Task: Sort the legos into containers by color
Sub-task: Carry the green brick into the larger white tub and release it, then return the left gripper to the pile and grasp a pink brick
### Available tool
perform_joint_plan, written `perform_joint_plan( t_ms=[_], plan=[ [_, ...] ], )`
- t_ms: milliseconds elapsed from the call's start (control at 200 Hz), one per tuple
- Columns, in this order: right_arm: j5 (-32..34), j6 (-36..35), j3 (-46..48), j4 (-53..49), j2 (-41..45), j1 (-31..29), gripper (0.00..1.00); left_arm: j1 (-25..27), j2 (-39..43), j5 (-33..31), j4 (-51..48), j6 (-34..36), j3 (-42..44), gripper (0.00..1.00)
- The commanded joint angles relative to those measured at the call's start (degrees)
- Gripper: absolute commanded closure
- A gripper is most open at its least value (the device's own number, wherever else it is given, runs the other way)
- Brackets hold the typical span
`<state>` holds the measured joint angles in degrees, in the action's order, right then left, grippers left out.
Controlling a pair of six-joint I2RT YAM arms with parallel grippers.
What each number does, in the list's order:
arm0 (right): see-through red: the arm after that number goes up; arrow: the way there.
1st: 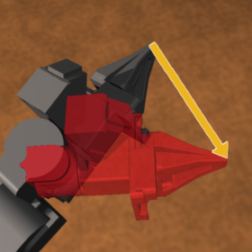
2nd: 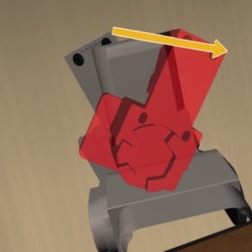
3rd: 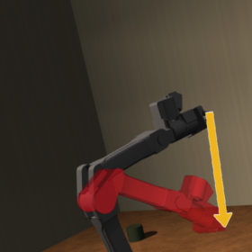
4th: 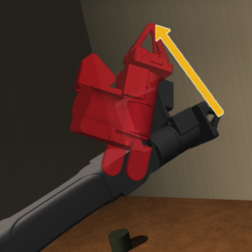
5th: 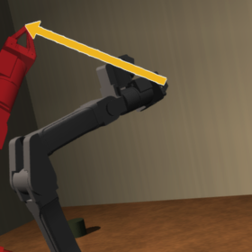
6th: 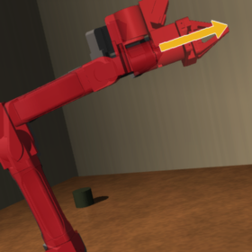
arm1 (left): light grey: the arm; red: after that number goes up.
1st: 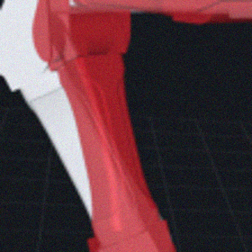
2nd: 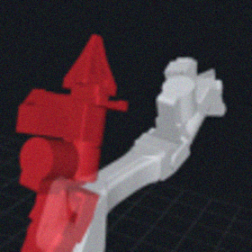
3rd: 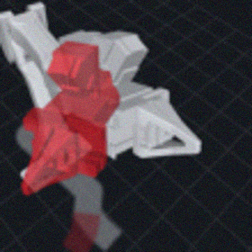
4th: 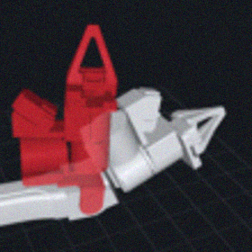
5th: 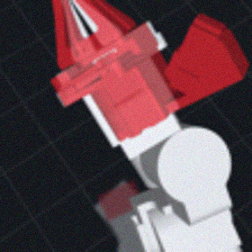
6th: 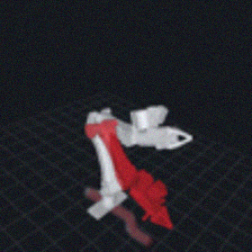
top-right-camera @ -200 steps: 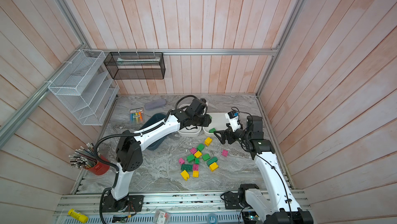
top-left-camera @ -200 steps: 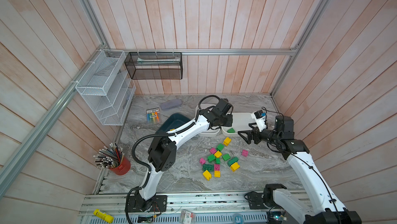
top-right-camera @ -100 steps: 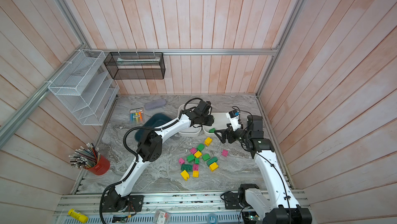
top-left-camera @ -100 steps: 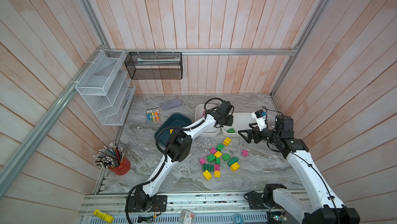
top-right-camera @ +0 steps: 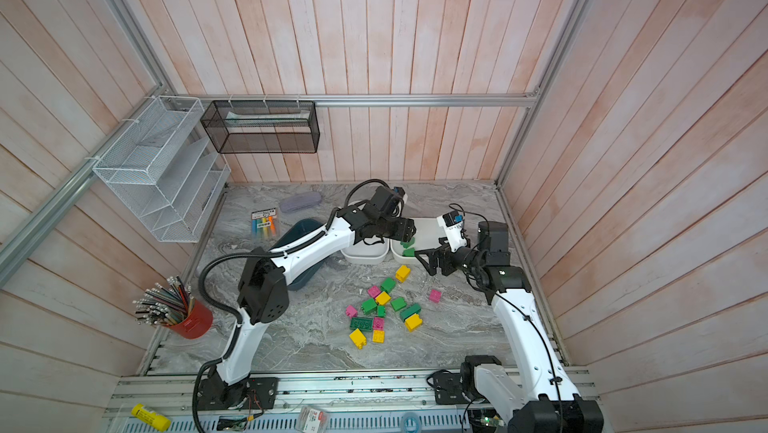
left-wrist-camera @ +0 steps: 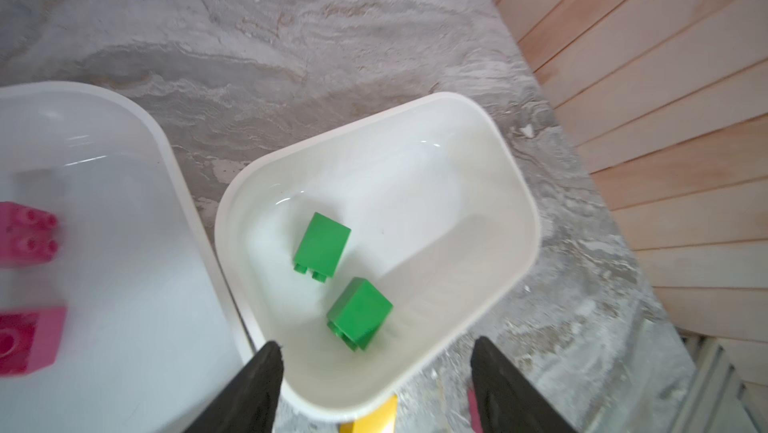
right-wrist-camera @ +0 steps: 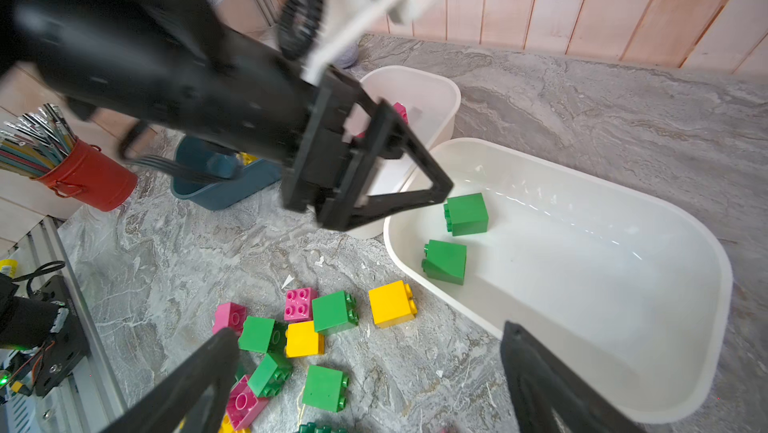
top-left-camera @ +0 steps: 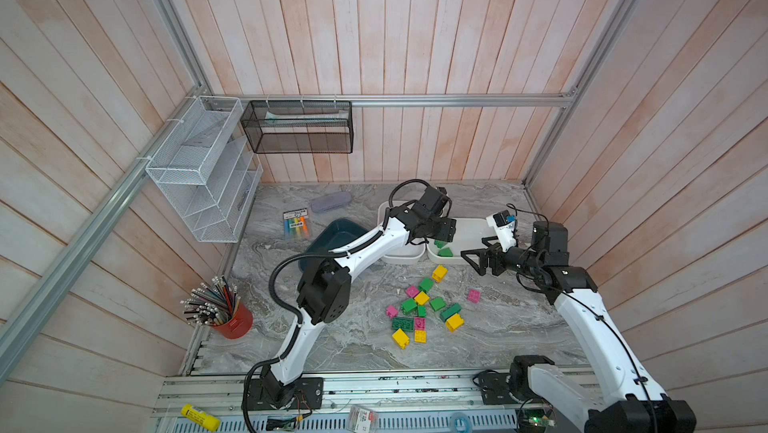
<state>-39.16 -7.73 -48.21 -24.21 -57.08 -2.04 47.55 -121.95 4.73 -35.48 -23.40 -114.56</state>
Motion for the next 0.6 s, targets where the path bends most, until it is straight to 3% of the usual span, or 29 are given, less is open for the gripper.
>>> perform_joint_plan(
  t_ms=[0, 360, 595],
  plan=[
    [-2.02, -0.44, -0.59, -1.62, 1.15, 0.29, 0.02, 1.3, 9.21, 1.37, -2.54, 0.83, 8.35, 0.25],
    [-4.29, -0.1, 0.91, -1.55, 1.73, -0.27, 0.02, 2.92, 34.21, 7.93, -2.74, 2.85, 42.37, 0.25],
    [-4.2, 0.03, 1.96, -1.11, 1.44, -2.01, 0.02, 2.77, 39.72, 4.98, -4.45, 3.36, 53.74, 0.25]
  ],
)
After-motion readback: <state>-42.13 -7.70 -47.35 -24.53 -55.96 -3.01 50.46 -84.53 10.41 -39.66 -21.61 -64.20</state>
